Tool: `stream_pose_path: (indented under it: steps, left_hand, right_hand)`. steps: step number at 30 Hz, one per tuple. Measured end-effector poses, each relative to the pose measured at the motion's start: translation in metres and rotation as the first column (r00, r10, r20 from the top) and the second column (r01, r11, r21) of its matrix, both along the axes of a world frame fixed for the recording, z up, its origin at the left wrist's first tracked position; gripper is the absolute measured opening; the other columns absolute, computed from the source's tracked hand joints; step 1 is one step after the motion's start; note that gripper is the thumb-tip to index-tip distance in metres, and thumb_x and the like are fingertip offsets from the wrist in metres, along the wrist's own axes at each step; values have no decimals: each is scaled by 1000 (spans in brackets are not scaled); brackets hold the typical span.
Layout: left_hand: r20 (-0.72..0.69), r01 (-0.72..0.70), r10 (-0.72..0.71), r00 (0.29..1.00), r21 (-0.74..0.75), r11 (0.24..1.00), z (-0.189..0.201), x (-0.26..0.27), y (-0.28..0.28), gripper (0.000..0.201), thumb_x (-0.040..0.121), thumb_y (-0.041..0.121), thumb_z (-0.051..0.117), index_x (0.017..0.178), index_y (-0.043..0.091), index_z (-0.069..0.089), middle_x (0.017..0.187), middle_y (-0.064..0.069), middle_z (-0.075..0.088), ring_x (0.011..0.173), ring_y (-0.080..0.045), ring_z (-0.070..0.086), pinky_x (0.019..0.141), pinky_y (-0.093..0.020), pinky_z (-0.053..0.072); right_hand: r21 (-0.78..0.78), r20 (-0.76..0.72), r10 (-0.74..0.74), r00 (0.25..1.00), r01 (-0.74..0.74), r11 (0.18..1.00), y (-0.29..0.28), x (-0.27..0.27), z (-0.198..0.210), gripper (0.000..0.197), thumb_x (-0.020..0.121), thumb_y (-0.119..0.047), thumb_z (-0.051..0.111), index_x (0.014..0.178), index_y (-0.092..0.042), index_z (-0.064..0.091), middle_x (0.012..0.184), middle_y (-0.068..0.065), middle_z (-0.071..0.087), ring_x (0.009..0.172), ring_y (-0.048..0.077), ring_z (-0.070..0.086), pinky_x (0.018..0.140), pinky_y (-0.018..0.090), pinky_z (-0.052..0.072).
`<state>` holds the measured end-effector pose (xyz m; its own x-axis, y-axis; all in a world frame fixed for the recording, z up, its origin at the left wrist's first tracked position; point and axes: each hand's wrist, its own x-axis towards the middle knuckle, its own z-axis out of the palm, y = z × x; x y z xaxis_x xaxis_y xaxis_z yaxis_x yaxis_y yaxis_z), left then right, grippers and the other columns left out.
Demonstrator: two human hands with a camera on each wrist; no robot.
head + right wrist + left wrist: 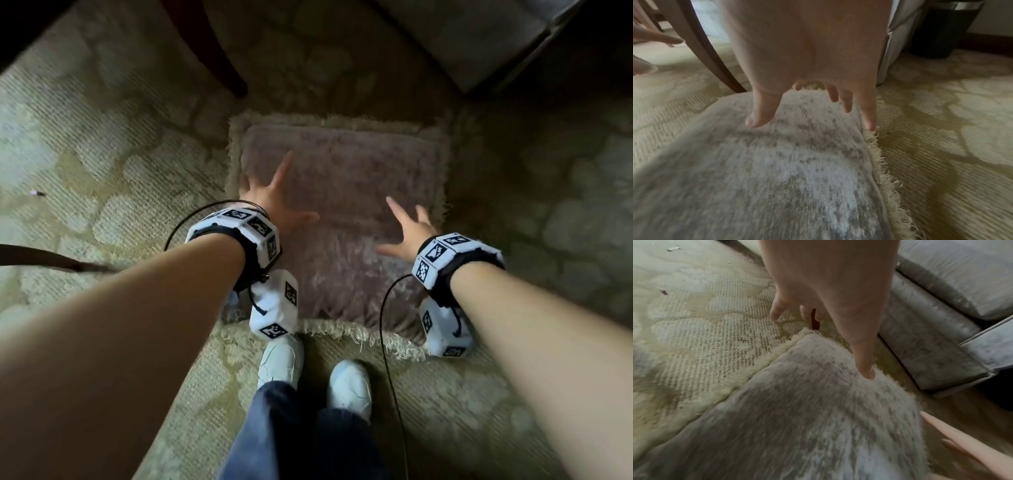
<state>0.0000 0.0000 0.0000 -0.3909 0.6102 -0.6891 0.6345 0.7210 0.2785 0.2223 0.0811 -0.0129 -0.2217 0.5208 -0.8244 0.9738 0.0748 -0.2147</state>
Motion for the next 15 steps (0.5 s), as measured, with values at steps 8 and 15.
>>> stream_pose_path:
  steps: [8, 15]
  left_hand:
    - [-32, -72, 75, 997, 75, 995, -85, -23, -4, 100, 63, 68, 64, 137, 56, -2, 156, -12, -6, 142, -38, -2, 110, -57, 20]
    - [8, -36, 36, 999, 3, 999, -124, -24, -20, 103, 57, 76, 58, 132, 62, -11, 155, -14, -15, 142, -40, 3, 111, -55, 25]
  right_hand:
    - [117, 13, -7, 1000, 5, 993, 16, 5, -89, 96, 77, -36, 72, 144, -49, 5, 157, 8, -16, 143, 37, 17, 108, 48, 36]
    - [199, 67, 16, 998, -29, 980, 13, 16, -126, 102, 71, -47, 74, 139, -59, -2, 155, 6, -24, 144, 36, -13, 112, 57, 25]
